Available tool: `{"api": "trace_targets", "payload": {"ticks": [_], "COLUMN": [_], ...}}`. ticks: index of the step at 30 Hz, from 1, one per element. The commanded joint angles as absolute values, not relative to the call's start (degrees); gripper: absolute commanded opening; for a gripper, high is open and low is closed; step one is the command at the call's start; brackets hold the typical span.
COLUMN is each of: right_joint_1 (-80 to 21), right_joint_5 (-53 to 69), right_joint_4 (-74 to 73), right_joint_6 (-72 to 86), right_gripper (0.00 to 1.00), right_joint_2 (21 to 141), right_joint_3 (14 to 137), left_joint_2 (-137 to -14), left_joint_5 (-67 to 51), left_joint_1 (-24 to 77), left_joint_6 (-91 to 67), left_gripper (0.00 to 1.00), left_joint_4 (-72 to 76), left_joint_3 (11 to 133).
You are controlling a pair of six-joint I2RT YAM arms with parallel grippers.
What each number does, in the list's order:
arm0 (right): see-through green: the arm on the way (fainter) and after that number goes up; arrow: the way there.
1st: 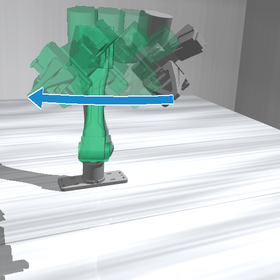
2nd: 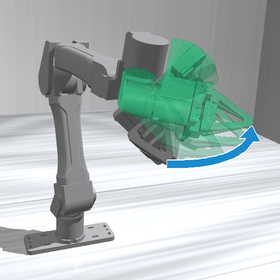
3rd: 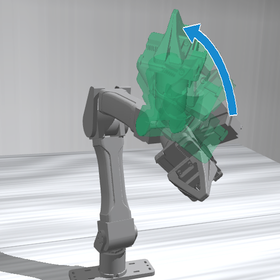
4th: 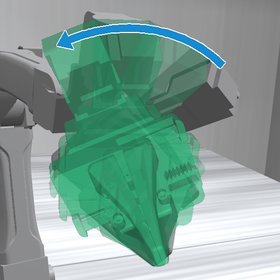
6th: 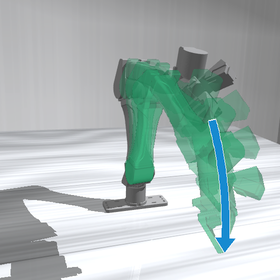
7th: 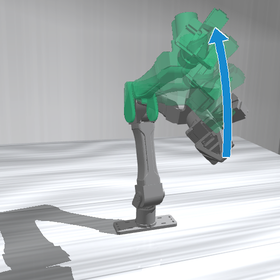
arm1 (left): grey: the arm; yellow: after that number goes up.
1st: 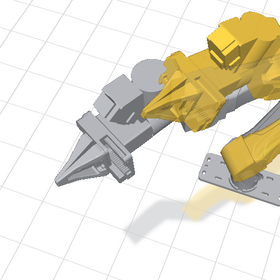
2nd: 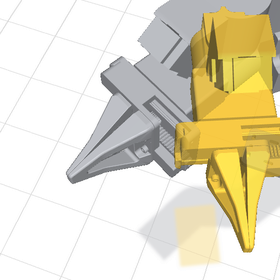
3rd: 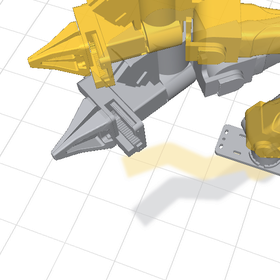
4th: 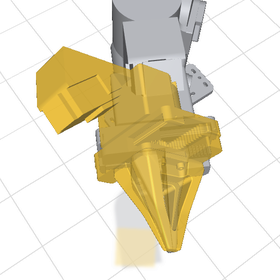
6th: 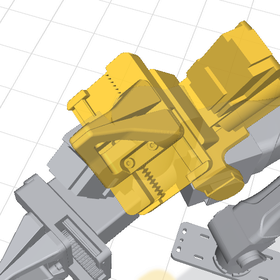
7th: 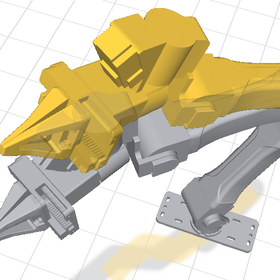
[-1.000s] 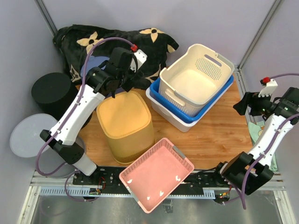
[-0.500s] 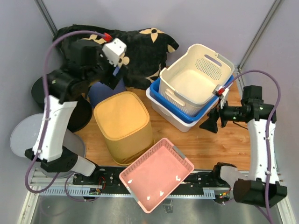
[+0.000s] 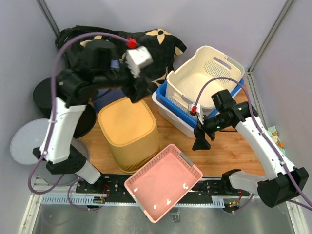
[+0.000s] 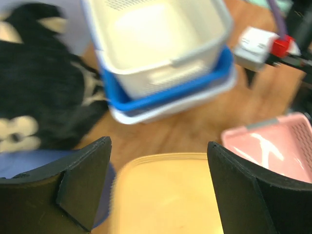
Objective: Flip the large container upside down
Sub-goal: Adjust the container at the center of the board.
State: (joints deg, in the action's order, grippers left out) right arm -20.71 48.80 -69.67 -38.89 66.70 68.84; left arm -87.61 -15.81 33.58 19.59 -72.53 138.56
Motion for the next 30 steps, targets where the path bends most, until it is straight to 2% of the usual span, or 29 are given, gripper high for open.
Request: {"api": "trace_targets", "payload": {"ticks": [1, 4, 8, 11, 19, 27, 30], "right_joint_1": [-25.4, -32.6, -37.16, -38.19, -44.2, -57.31, -59.31], "right_joint_5": [45.25, 41.42, 38.08, 40.17, 42.13, 36.62, 33.63], "right_joint_4": [-63.22, -64.93, -59.98, -55.58, -49.66, -46.28, -44.6], "right_joint_6": [-37.02, -39.05, -38.24, -36.55, -33.26, -30.11, -29.31], "right_gripper": [0.88, 0.88, 0.88, 0.88, 0.89, 0.88, 0.88], "right_joint_2": [69.04, 73.28, 79.37, 83.8, 93.88, 102.58, 107.46], "right_joint_3": [70.83, 75.06, 78.79, 81.47, 86.54, 91.75, 95.64], "left_joint_2": [-91.07, -90.82, -88.79, -86.27, -80.07, -68.72, -64.45], "left_joint_5": [-18.24, -12.38, -9.82, -7.01, -14.25, -33.89, -36.67], "left_joint_1": [45.51, 51.28, 51.42, 49.71, 35.88, 10.17, 4.82], "left_joint_6": [20.37, 20.35, 20.54, 20.81, 20.42, 21.6, 21.96], "left_gripper": [0.83, 0.83, 0.85, 0.85, 0.85, 0.86, 0.86], "left_joint_4": [-78.17, -78.18, -78.22, -78.1, -78.05, -78.05, -77.99], "left_joint_3": [131.01, 130.82, 133.72, 133.83, 132.52, 125.76, 121.28]}}
